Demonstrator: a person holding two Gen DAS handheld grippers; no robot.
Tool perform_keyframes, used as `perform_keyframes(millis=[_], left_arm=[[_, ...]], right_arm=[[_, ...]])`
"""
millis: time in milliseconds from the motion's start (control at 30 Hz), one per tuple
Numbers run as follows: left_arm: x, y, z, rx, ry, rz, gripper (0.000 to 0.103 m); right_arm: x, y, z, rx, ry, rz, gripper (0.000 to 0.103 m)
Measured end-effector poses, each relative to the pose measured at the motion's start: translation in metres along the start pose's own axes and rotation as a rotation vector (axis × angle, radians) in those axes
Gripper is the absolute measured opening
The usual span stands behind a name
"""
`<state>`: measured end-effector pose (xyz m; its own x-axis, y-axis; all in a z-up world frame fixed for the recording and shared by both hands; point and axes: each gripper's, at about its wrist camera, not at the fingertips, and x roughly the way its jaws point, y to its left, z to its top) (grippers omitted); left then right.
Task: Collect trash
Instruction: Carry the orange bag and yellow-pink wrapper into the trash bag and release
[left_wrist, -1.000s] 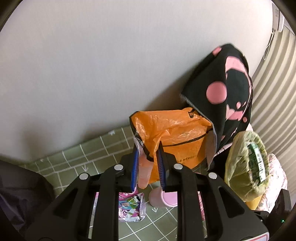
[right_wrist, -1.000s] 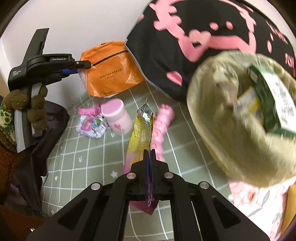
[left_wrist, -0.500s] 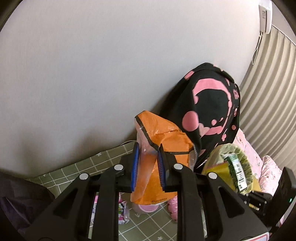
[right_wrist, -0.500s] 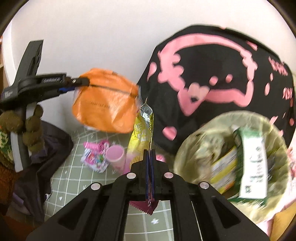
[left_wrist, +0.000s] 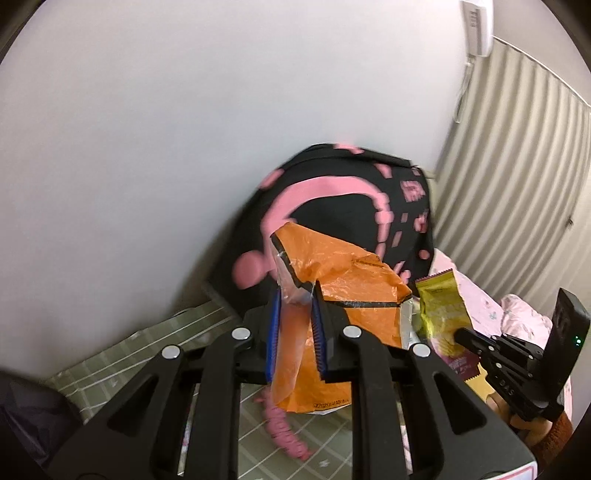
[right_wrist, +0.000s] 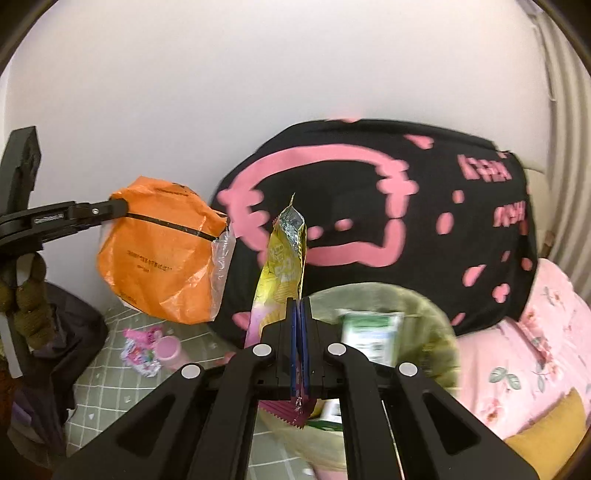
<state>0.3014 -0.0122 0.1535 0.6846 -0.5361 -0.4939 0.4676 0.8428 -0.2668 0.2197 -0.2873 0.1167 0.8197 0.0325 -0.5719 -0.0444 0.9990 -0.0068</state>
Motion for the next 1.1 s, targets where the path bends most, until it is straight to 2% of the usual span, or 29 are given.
perform_keyframes(millis=[167,333,500,600,800,1100], left_arm=[[0.011,-0.05,0.01,0.069,-0.007,-0.071,0.015],[0.038,-0.094,0.015,0.112,0.01,-0.128,0.015],[0.069,-0.121,0.01,0.132,0.045,-0.158,0.015],[0.086,-0.129,0.0,0.143,0.075,-0.146,0.015],[0.117,-0.129,-0.022,0.178,0.125,-0.054,0.015],[0.171,-0.128,-0.06,0.166,0.302,-0.108,0.015]], right_arm=[[-0.027,-0.034,0.001,0.027,-0.028,-0.069,0.004],[-0.055,-0.06,-0.001,0.047,-0.051,-0.139,0.004],[-0.076,-0.08,-0.002,0.074,-0.066,-0.192,0.004],[-0.084,-0.089,-0.006,0.089,-0.064,-0.213,0.004],[-0.086,-0.099,-0.017,0.122,-0.046,-0.234,0.004],[-0.065,-0.091,-0.027,0.147,0.001,-0.203,0.004]])
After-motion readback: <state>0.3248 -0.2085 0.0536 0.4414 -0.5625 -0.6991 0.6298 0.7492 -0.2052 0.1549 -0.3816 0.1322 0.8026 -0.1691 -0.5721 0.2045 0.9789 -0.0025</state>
